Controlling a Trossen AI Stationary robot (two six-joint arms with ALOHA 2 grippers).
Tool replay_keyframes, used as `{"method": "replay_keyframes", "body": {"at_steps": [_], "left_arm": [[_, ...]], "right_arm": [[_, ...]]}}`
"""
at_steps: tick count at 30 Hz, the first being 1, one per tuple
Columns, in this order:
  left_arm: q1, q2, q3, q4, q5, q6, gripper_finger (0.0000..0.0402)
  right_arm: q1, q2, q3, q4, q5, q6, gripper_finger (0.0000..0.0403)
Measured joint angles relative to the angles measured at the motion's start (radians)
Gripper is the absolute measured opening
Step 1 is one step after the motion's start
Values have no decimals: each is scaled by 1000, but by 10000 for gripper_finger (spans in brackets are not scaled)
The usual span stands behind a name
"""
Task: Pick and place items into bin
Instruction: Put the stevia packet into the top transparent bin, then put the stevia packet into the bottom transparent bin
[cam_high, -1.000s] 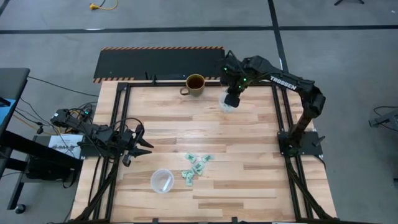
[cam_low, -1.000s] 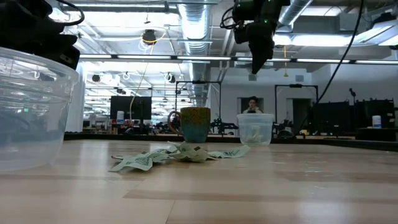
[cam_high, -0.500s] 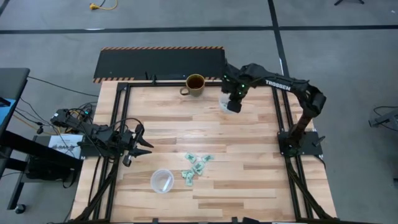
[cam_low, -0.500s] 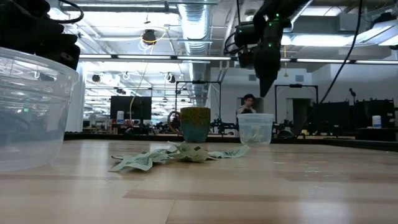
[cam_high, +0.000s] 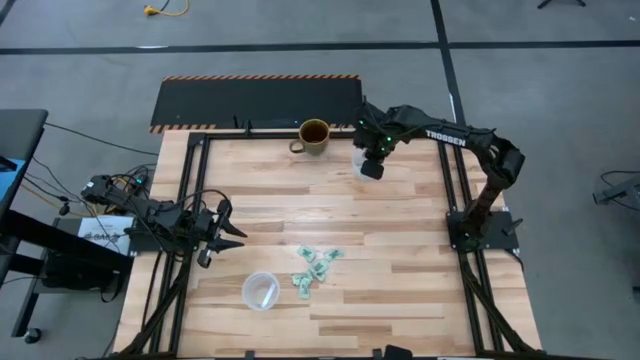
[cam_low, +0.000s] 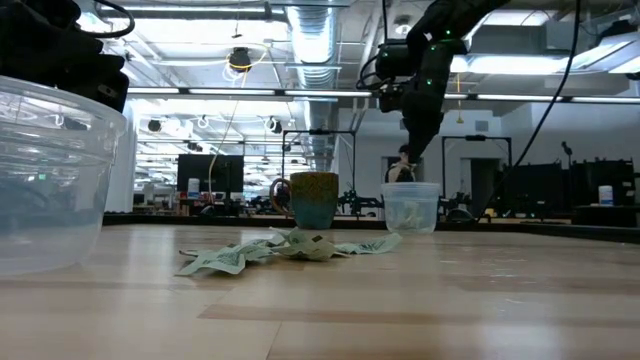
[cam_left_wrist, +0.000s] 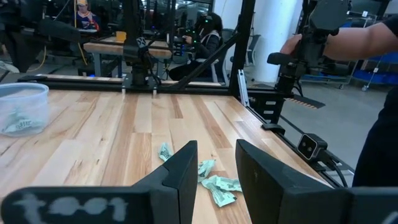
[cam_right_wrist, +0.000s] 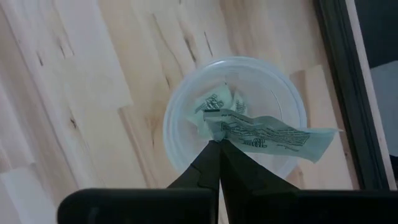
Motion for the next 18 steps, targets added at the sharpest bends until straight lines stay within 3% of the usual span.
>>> {"method": "replay_keyframes", "body": {"at_steps": [8, 18], "left_arm": [[0, 0, 0, 0, 0, -11, 98], [0, 0, 0, 0, 0, -11, 98]], "right_arm": [[-1, 0, 0, 1, -1, -48, 10], [-1, 0, 0, 22, -2, -49, 102]]}}
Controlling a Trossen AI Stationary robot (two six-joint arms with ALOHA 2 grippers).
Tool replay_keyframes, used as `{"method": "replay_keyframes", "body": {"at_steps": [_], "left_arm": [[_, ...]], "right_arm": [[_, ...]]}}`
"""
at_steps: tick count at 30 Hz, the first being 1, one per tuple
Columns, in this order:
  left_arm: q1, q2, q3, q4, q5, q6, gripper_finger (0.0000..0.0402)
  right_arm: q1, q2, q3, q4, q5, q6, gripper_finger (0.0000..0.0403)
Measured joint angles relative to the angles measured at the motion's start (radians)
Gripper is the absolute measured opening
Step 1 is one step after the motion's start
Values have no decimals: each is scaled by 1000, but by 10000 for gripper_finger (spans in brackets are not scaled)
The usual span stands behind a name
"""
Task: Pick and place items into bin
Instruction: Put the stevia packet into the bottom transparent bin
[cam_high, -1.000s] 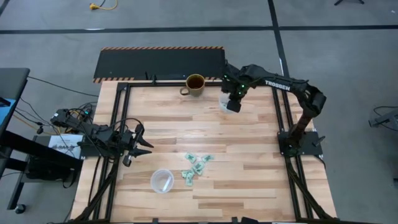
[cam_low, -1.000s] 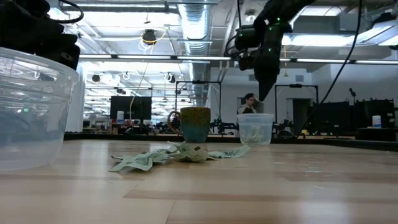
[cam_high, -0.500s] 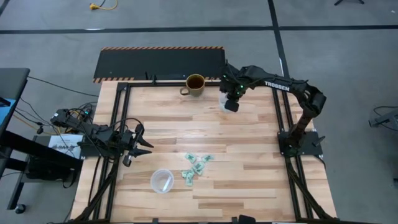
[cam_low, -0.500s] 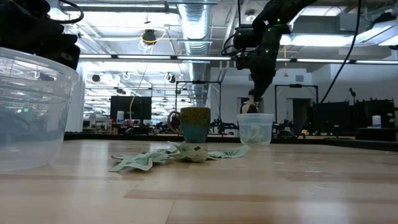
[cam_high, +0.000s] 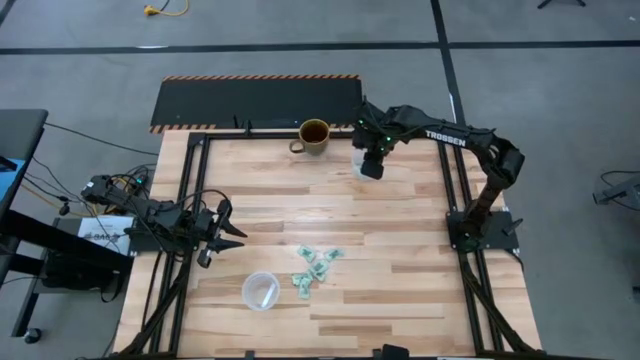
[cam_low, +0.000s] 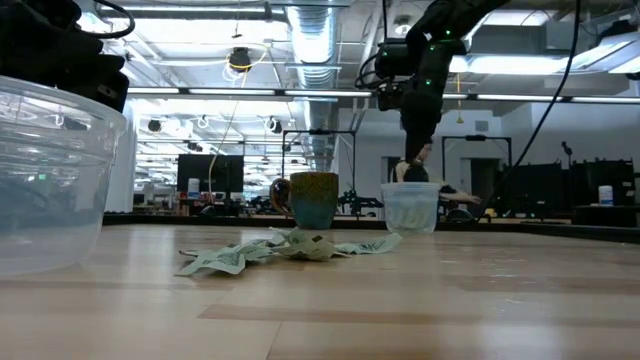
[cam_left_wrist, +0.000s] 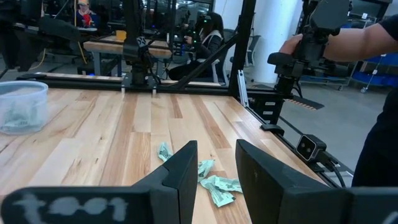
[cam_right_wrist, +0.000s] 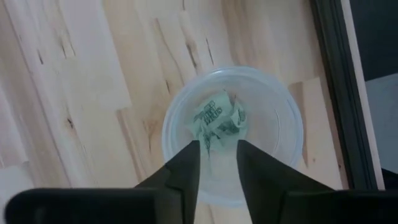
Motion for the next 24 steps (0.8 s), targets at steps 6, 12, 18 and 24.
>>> {"method": "replay_keyframes", "body": {"at_steps": [6, 12, 18, 24], "left_arm": [[0, 0, 0, 0, 0, 0, 98], [0, 0, 0, 1, 0, 0, 98], [0, 0, 0, 2, 0, 0, 98], [0, 0, 0, 3, 0, 0, 98]], "right_arm": [[16, 0, 2, 1, 0, 69, 119], [52, 0, 2, -90, -1, 170, 121], [77, -1, 2, -133, 77, 266, 121], [155, -76, 2, -19, -85, 295, 123]]}}
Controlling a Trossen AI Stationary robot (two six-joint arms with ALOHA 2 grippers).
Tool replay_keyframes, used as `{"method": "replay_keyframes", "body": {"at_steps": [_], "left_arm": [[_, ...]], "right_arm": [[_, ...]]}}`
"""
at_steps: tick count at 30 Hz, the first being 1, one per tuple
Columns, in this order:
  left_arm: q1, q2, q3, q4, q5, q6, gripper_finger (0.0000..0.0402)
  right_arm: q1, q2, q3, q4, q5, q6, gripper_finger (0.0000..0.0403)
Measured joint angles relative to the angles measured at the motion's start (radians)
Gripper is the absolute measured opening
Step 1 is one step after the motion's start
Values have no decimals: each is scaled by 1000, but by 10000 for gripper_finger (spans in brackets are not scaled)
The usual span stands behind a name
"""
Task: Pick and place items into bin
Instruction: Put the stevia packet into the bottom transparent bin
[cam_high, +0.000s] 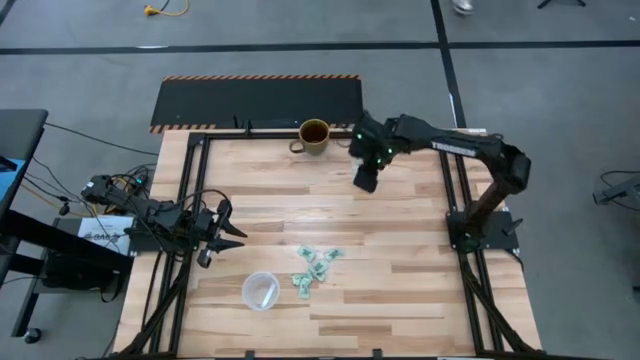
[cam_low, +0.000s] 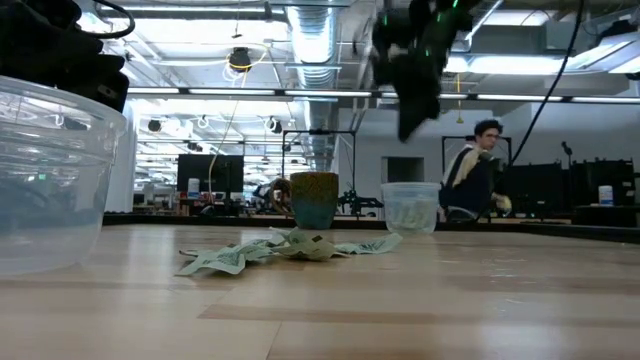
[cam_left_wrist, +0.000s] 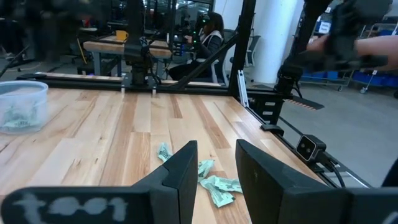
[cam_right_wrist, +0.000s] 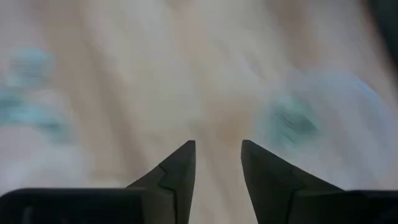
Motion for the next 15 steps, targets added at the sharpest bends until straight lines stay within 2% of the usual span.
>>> {"method": "replay_keyframes", "body": {"at_steps": [3, 7, 10, 15], "left_arm": [[0, 0, 0, 0, 1, -21, 98], [0, 0, 0, -1, 3, -113, 98], [0, 0, 0, -1, 3, -129, 98], [0, 0, 0, -1, 3, -104, 98]], "right_arm": [[74, -66, 0, 136, -68, -4, 123], [172, -175, 0, 320, -65, -12, 123], [250, -256, -24, 476, -68, -65, 123], [354, -424, -278, 783, -87, -96, 123]]}}
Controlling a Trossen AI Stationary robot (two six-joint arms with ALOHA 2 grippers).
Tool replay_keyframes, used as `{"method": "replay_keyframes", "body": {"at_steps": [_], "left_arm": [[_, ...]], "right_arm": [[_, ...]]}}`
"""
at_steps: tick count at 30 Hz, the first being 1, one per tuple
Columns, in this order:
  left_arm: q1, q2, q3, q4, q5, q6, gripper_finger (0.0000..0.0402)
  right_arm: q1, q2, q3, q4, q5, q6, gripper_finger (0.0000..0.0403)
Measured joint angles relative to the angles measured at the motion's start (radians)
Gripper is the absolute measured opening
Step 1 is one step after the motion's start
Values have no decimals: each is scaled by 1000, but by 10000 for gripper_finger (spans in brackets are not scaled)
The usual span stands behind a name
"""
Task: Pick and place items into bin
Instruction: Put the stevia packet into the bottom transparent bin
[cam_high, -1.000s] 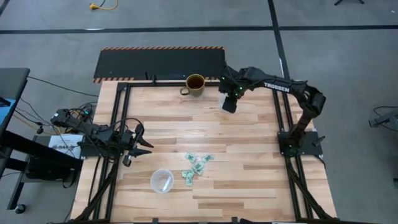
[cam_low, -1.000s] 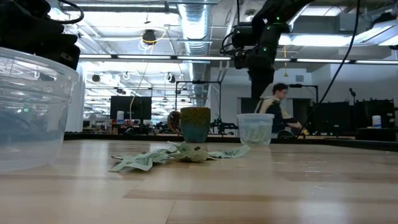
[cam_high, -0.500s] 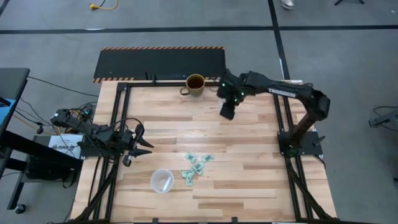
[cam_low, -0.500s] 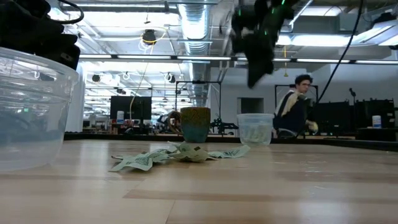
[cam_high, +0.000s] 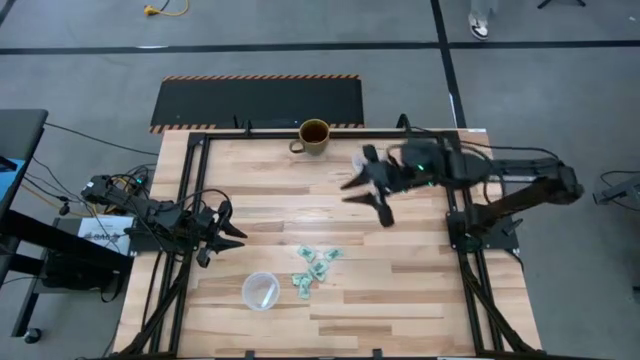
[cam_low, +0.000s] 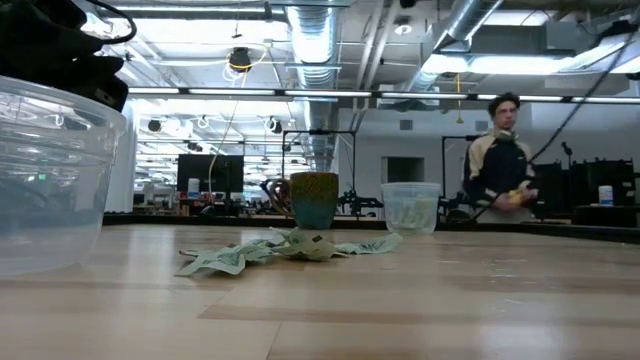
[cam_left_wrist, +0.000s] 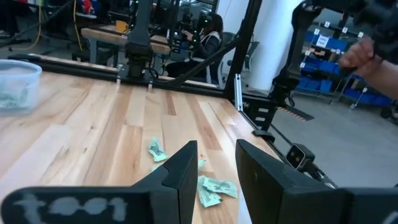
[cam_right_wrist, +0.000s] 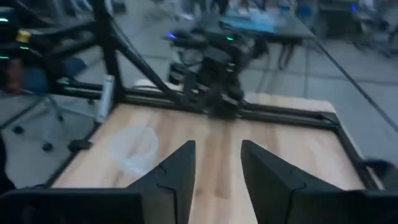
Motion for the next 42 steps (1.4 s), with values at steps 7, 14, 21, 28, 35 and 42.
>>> {"method": "replay_keyframes", "body": {"at_steps": [7, 14, 21, 28, 35, 42], "left_arm": [[0, 0, 14, -5, -76, -116, 98], [0, 0, 91, -4, -200, -55, 98], [0, 0, 142, -3, -207, -56, 98], [0, 0, 168, -4, -181, -104, 98], [0, 0, 180, -4, -171, -122, 98], [0, 1, 181, -4, -155, -130, 98]], "right_arm": [[110, -226, -366, 323, 19, 146, 123], [235, -333, -580, 465, 217, 174, 123], [312, -428, -779, 671, 217, 85, 123], [321, -535, -986, 831, 220, 72, 123], [321, -611, -1144, 923, 225, 79, 123], [319, -623, -1145, 856, 228, 115, 123]]}}
